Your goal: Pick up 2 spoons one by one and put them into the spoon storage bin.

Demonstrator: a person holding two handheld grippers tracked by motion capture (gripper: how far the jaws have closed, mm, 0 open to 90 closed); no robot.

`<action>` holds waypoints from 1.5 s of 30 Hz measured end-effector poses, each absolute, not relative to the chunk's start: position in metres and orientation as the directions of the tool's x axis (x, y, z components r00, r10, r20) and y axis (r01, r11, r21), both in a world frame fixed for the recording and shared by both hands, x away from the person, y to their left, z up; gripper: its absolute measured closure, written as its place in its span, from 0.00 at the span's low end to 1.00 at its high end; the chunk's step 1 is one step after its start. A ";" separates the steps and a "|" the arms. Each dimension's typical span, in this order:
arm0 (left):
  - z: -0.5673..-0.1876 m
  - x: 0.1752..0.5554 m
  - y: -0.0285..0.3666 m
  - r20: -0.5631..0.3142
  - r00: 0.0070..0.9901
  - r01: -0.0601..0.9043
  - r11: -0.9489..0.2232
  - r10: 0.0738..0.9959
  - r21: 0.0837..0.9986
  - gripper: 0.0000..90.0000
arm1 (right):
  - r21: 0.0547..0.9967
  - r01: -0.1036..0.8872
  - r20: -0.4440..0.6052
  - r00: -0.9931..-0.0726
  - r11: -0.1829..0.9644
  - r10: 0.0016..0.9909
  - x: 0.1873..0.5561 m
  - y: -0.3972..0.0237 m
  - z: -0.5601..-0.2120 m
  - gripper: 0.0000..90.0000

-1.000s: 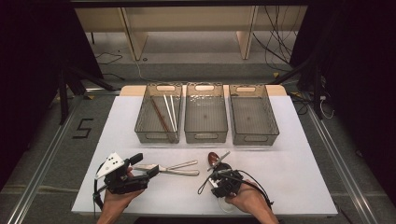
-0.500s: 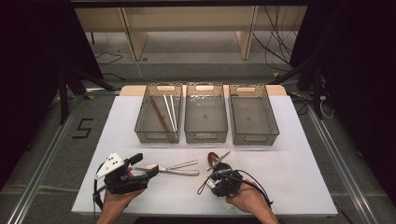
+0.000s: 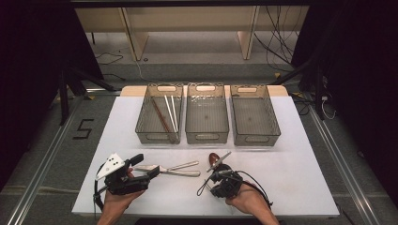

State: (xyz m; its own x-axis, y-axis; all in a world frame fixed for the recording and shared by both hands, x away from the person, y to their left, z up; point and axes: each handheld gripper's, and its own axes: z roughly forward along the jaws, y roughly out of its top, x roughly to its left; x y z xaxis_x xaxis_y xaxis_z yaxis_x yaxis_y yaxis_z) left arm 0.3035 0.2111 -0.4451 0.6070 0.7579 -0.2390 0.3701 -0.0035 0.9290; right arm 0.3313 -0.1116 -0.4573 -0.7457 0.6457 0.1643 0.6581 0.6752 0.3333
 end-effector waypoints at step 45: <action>-0.445 0.304 0.213 -0.239 0.605 0.372 -0.004 0.760 0.928 0.18 | 0.637 0.628 0.174 -0.682 0.447 0.711 0.434 -0.124 -0.366 0.96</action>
